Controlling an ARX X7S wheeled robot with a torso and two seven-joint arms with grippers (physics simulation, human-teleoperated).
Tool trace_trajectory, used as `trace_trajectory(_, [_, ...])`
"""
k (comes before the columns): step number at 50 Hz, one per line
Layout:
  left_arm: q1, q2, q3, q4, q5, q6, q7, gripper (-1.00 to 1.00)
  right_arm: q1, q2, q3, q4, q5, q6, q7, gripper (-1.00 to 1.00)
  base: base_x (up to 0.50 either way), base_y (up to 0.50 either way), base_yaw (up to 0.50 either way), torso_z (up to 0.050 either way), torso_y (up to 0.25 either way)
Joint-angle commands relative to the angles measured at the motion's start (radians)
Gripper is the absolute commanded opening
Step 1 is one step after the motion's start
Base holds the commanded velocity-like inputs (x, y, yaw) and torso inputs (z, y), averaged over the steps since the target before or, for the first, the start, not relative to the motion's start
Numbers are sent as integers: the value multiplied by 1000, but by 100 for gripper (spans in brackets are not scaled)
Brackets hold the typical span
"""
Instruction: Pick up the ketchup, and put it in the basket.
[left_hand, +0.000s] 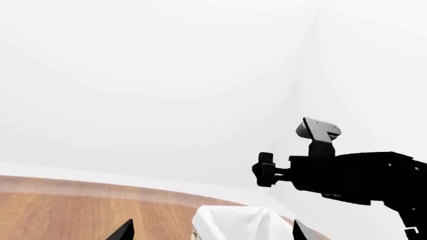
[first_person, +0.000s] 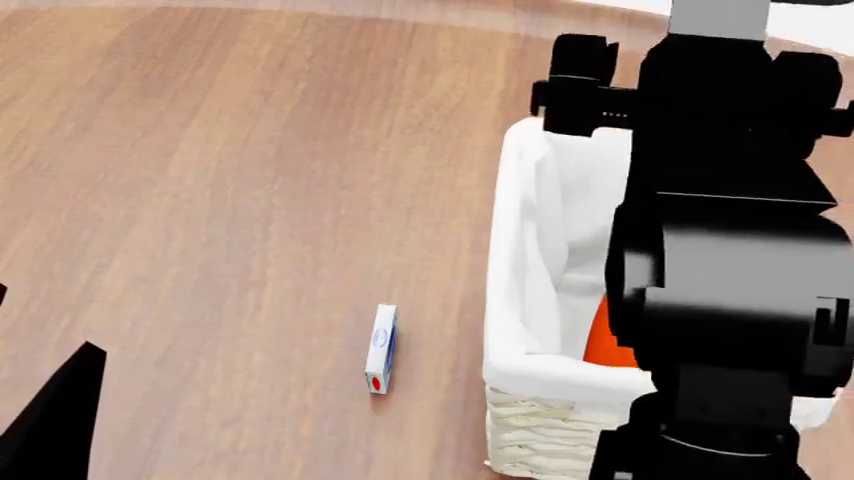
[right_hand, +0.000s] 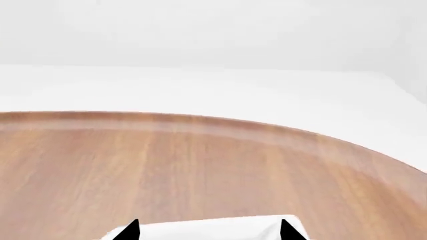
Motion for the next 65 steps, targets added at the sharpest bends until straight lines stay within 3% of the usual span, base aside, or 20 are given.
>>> trace_trajectory(1, [-10, 14, -7, -1, 33, 6, 17, 100, -234, -19, -33, -392, 1, -15, -40, 100, 0, 0, 0, 0, 0])
trace_trajectory(11, [-2, 16, -6, -2, 38, 15, 20, 100, -398, 10, -45, -534, 31, -108, -56, 100, 0, 0, 0, 0, 0])
trace_trajectory(26, [-15, 17, 12, -12, 53, 2, 13, 100, -618, 101, -130, -610, -28, -402, -37, 100, 0, 0, 0, 0, 0])
trace_trajectory(42, [-16, 16, 17, -16, 52, 4, 14, 100, -840, 139, -189, -684, -90, -602, 22, 100, 0, 0, 0, 0, 0])
trace_trajectory(55, [-24, 14, 25, -18, 52, -2, 8, 100, -1020, 131, -179, -703, -77, -811, 94, 100, 0, 0, 0, 0, 0])
trace_trajectory(65, [-26, 15, 30, -20, 54, -2, 7, 100, -1096, 122, -157, -740, -65, -850, 136, 100, 0, 0, 0, 0, 0])
